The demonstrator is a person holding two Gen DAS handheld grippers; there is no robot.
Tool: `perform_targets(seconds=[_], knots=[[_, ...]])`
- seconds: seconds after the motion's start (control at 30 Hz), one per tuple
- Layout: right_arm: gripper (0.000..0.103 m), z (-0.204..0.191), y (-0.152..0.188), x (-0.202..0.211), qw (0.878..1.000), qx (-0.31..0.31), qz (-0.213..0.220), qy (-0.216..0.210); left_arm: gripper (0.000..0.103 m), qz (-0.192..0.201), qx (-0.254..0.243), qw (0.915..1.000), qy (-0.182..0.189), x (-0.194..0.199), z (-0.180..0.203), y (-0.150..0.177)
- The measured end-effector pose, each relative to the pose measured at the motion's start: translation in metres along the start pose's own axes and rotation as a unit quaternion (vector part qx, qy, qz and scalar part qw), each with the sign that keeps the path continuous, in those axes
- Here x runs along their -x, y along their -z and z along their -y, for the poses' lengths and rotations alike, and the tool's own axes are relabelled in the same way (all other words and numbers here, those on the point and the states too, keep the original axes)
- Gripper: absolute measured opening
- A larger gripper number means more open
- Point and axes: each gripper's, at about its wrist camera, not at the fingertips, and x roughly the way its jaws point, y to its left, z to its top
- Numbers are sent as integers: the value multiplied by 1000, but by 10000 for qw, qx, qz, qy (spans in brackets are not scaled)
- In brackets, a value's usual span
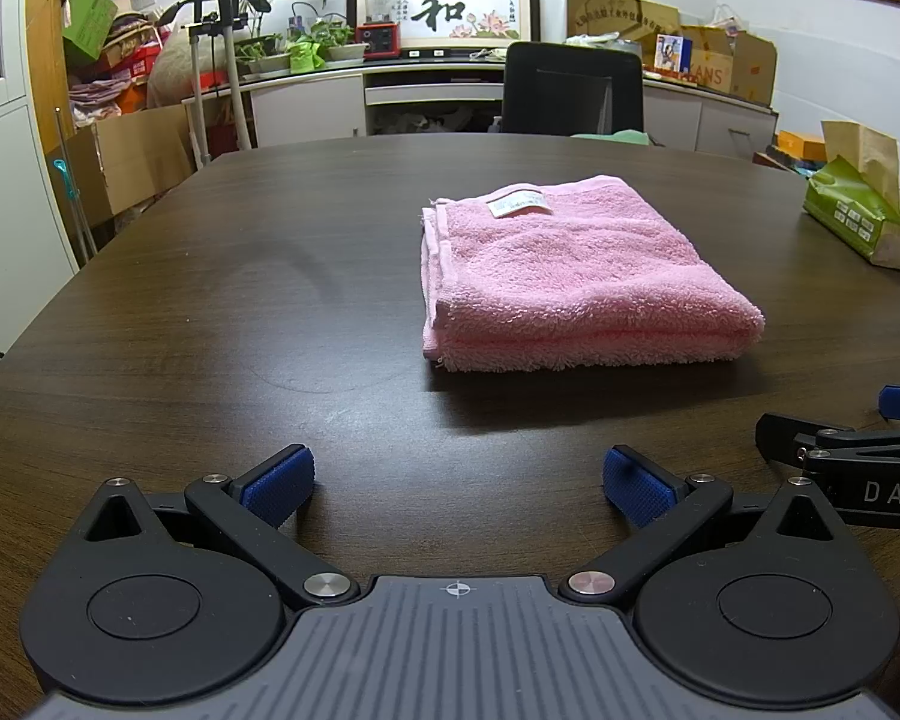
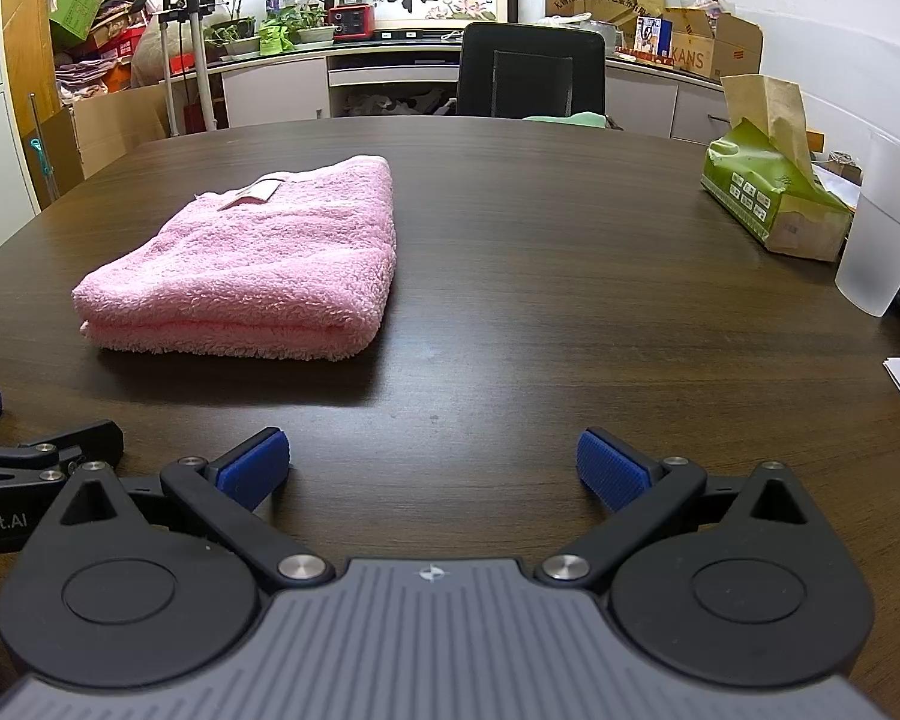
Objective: Fold towel
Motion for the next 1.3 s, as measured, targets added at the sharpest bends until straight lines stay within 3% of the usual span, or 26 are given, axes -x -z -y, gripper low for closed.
perform_targets(seconds=[1.3], knots=[[103,2,2,1,9999,-107,2,128,103,0,-14,10000,25,0,-1,0]])
